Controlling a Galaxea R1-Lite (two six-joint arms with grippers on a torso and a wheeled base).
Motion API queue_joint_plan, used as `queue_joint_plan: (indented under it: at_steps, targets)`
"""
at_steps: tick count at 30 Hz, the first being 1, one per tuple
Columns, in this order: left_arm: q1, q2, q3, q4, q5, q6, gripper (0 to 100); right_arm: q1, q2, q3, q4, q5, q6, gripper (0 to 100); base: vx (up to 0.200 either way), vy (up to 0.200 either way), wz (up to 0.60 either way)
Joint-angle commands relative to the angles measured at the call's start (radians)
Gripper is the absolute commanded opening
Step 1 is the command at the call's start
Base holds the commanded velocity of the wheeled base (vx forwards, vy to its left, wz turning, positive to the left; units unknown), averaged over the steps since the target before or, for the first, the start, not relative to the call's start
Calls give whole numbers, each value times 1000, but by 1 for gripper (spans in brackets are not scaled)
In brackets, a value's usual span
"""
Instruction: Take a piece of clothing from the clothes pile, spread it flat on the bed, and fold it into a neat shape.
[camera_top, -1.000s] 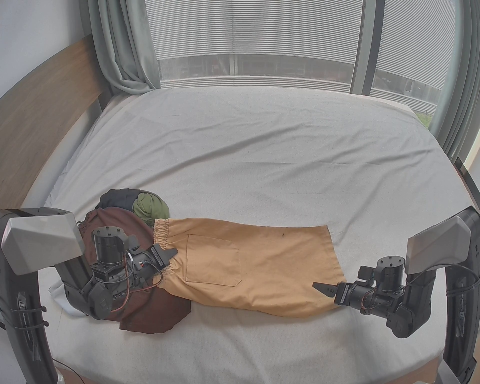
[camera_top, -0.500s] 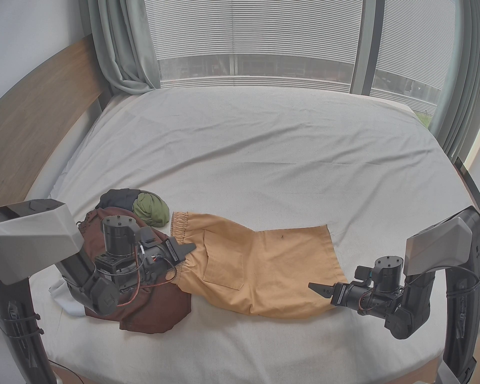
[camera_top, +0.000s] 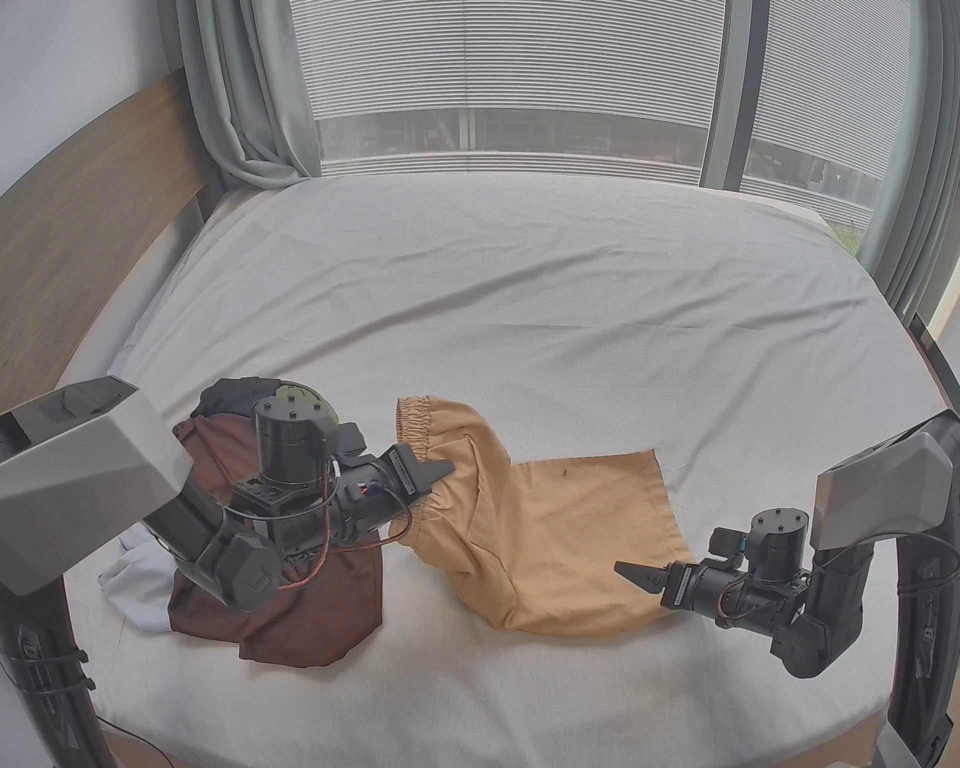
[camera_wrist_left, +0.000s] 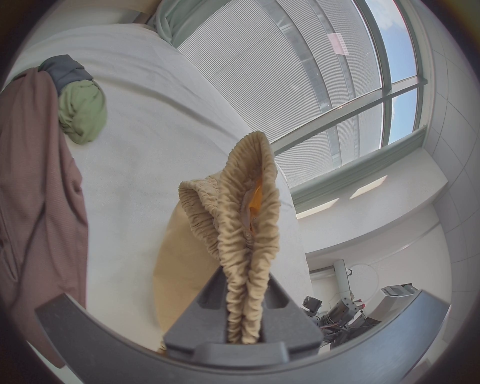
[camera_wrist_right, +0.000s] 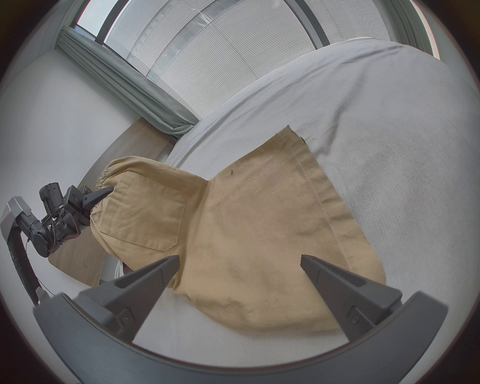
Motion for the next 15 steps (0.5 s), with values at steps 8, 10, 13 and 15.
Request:
queue_joint_plan:
  at_steps: [8,10,13,15]
  targets:
    - [-88,53,-92,31,5,-4,0,-31,-76,-5,1,1,3,100,0,0,0]
    - [-100,73,-112,31,8,-4,0,-39,-98,-5,1,1,3,100,0,0,0]
    - [-109,97,-142,32,8,-5,0,-54,-119,-5,1,2,10,100,0,0,0]
    - [-115,104,-158,38,8,-5,0,-68,-125,-8,1,2,13,100,0,0,0]
